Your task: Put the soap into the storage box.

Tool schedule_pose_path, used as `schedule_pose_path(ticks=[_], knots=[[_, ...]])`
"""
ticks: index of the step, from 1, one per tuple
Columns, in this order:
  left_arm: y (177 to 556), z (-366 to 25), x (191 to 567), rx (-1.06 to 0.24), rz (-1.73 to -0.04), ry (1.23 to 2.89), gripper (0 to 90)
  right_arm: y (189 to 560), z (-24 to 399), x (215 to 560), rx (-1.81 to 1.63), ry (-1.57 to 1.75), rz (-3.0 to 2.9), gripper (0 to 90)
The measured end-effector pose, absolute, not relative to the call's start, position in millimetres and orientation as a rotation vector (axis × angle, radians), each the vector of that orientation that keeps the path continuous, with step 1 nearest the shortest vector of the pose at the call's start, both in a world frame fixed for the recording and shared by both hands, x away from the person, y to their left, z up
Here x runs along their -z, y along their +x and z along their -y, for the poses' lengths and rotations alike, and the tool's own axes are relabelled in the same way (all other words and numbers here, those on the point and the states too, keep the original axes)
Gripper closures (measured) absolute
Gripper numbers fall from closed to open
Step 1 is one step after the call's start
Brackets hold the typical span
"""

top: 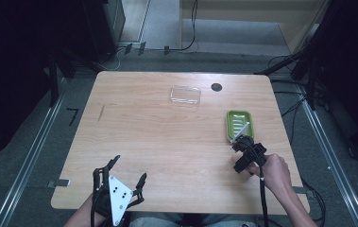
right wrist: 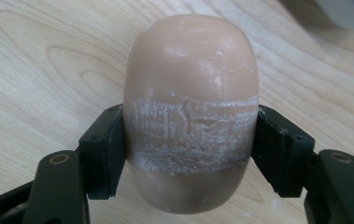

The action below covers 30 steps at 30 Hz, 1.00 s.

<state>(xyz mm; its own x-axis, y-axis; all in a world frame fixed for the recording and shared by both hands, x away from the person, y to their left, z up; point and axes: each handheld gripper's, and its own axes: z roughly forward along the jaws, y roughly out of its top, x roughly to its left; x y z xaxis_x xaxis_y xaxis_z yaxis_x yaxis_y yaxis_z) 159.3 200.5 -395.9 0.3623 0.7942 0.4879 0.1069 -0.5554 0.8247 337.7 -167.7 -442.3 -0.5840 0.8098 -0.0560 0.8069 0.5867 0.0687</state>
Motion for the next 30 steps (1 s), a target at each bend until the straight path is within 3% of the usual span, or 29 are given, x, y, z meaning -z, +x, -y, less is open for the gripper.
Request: schedule_pose_path(ticks=[30], knots=[[160.0, -199.6, 395.8, -1.223, -0.777, 1.916, 14.0, 364.9, 184.9, 429.8, -0.036, 1.515, -2.674, 33.3]])
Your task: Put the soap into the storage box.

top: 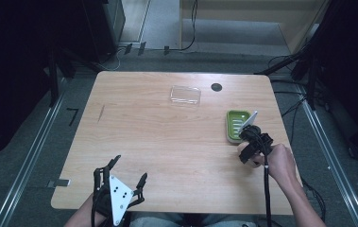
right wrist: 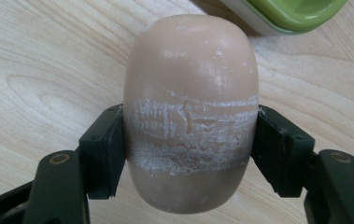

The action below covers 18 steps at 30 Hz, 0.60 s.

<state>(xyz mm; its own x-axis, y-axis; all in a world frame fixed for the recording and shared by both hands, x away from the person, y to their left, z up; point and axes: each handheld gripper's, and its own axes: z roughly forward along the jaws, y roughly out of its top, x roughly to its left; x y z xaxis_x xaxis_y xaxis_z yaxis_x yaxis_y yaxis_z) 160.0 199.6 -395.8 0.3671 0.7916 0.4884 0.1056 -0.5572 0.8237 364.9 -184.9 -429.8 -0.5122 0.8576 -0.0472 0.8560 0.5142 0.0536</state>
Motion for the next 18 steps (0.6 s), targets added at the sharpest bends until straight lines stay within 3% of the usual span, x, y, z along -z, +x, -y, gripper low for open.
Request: schedule_pose_path(ticks=[18], knots=[[160.1, -199.7, 395.8, -1.222, -0.777, 1.915, 14.0, 375.4, 189.6, 420.0, -0.065, 1.561, -2.648, 33.3]])
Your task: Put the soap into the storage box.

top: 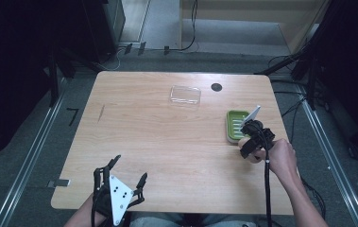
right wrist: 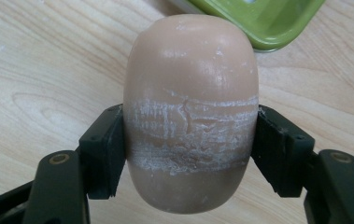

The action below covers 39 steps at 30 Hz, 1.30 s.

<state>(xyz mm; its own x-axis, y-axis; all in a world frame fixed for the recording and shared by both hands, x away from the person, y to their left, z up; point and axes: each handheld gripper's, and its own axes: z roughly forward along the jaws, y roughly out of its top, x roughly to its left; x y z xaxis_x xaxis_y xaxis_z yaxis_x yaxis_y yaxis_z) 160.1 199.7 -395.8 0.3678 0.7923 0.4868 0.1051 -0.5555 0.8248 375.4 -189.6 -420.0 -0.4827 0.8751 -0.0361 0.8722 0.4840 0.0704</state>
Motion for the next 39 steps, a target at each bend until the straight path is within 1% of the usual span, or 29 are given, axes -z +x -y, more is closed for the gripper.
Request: schedule_pose_path(ticks=[27, 39], knots=[[160.2, -199.4, 395.9, -1.221, -0.774, 1.919, 14.0, 415.0, 184.8, 408.4, -0.194, 1.604, -2.622, 33.3], [160.2, -199.3, 396.1, -1.222, -0.771, 1.92, 14.0, 425.0, 180.2, 402.4, -0.205, 1.603, -2.597, 33.3]])
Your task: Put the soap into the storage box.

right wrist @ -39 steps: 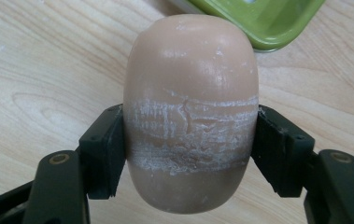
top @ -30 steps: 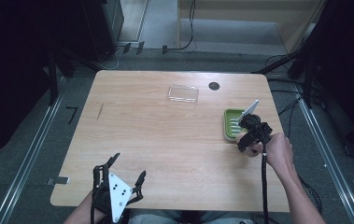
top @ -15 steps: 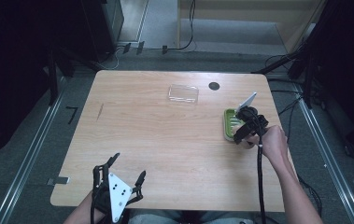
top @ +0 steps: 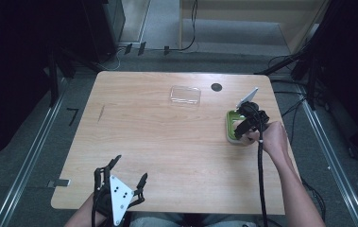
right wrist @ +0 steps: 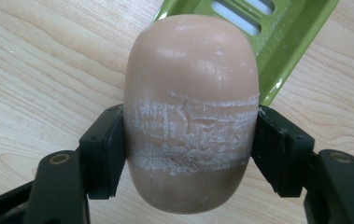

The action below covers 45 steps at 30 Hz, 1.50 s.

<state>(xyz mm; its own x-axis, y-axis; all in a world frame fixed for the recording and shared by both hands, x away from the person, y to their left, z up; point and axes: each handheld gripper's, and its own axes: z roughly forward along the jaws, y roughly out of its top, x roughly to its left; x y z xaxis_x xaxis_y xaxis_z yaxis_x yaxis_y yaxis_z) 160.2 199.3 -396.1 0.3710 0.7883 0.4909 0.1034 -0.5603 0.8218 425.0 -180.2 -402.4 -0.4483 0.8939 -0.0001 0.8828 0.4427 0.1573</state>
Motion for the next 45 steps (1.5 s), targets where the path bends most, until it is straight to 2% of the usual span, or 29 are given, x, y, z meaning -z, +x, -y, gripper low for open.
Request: schedule_pose_path(ticks=[24, 45], knots=[[160.3, -198.9, 396.4, -1.225, -0.767, 1.923, 14.0, 443.7, 177.5, 396.8, -0.258, 1.634, -2.566, 33.4], [160.0, -198.7, 396.6, -1.229, -0.762, 1.927, 14.0, 462.2, 177.7, 409.2, -0.278, 1.803, -2.461, 33.3]])
